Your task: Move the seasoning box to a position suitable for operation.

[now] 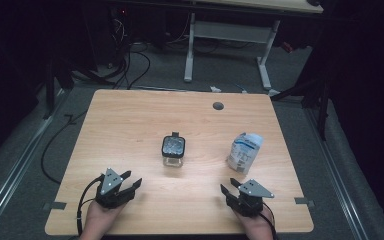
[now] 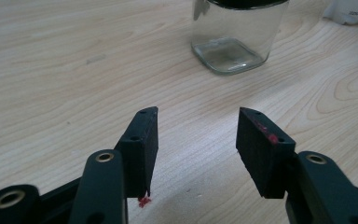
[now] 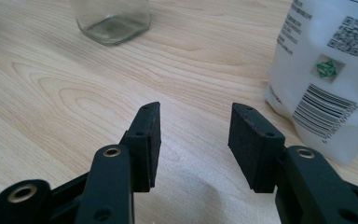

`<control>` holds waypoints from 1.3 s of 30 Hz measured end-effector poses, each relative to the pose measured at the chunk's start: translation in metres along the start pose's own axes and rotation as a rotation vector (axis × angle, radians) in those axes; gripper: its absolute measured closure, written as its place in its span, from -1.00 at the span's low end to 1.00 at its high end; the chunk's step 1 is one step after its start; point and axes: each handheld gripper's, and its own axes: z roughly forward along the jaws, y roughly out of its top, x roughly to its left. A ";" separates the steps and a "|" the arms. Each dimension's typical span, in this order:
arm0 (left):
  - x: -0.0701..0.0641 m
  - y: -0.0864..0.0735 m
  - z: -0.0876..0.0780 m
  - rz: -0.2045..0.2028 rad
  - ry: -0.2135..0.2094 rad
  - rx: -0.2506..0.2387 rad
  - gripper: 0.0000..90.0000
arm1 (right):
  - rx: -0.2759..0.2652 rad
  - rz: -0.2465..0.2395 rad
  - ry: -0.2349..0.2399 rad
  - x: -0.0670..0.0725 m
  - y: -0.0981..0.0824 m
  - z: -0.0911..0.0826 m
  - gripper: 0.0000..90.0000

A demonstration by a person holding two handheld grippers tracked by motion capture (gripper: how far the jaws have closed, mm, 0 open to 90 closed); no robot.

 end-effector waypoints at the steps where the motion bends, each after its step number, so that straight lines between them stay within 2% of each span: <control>1: 0.000 -0.001 0.000 -0.013 -0.004 0.001 0.09 | 0.000 0.000 0.000 0.000 0.000 0.000 0.20; 2: 0.001 -0.003 0.002 -0.029 0.005 0.028 0.09 | -0.005 0.012 0.002 -0.001 0.000 -0.003 0.22; 6: 0.001 -0.001 0.002 -0.031 0.029 0.016 0.15 | -0.017 0.019 0.008 -0.003 0.000 -0.006 0.26; 7: -0.002 0.001 0.003 0.001 0.044 0.008 0.18 | -0.002 -0.005 -0.005 -0.001 -0.001 -0.005 0.38; 8: -0.003 0.001 0.004 0.015 0.043 0.006 0.20 | 0.002 -0.017 -0.009 0.000 -0.001 -0.005 0.44; 9: -0.004 0.002 0.006 0.017 0.044 0.007 0.21 | 0.010 -0.026 -0.010 0.000 -0.002 -0.004 0.50; 11: -0.004 0.005 0.012 0.005 0.015 0.021 0.26 | 0.021 -0.019 -0.005 0.001 -0.001 -0.001 0.61; 12: -0.005 0.007 0.016 0.016 0.025 0.023 0.28 | 0.027 -0.009 -0.004 0.001 -0.001 0.000 0.66; 14: -0.008 0.011 0.025 0.073 0.082 0.015 0.32 | 0.034 0.003 0.010 0.002 0.001 0.002 0.74; 15: -0.006 0.014 0.030 0.071 0.092 0.025 0.36 | 0.040 -0.006 0.012 0.003 0.001 0.004 0.77; 16: -0.003 0.018 0.035 0.047 0.071 0.032 0.42 | 0.048 -0.018 0.010 0.003 0.002 0.005 0.78; 17: -0.003 0.018 0.035 0.047 0.071 0.032 0.54 | 0.048 -0.018 0.010 0.003 0.002 0.005 0.78; 18: 0.004 0.023 0.046 -0.018 0.031 0.032 0.63 | 0.052 -0.023 0.012 0.004 0.003 0.007 0.84; 19: 0.004 0.023 0.046 -0.018 0.031 0.032 0.70 | 0.052 -0.023 0.012 0.004 0.003 0.007 0.84; 20: 0.007 0.025 0.052 -0.028 0.032 0.028 0.70 | 0.052 -0.024 0.013 0.004 0.003 0.008 0.86; 23: 0.008 0.034 0.070 -0.022 0.043 0.063 0.96 | 0.054 -0.028 0.019 0.004 0.004 0.012 0.98; 24: 0.006 0.037 0.076 -0.016 0.045 0.059 1.00 | 0.057 -0.027 0.020 0.004 0.005 0.014 1.00; 26: 0.003 0.045 0.085 -0.010 0.049 0.048 1.00 | 0.062 -0.042 0.028 0.004 0.007 0.018 1.00; 30: -0.004 0.053 0.093 -0.007 0.037 0.034 1.00 | 0.062 -0.040 0.024 0.005 0.011 0.024 0.99; 32: -0.005 0.054 0.094 -0.008 0.038 0.023 1.00 | 0.064 -0.034 0.022 0.006 0.012 0.024 0.99; 35: -0.008 0.054 0.095 -0.024 0.033 0.015 1.00 | 0.063 -0.049 0.024 0.008 0.014 0.028 0.99; 39: -0.015 0.054 0.095 -0.011 0.025 0.021 1.00 | 0.063 -0.054 0.019 0.008 0.016 0.030 0.99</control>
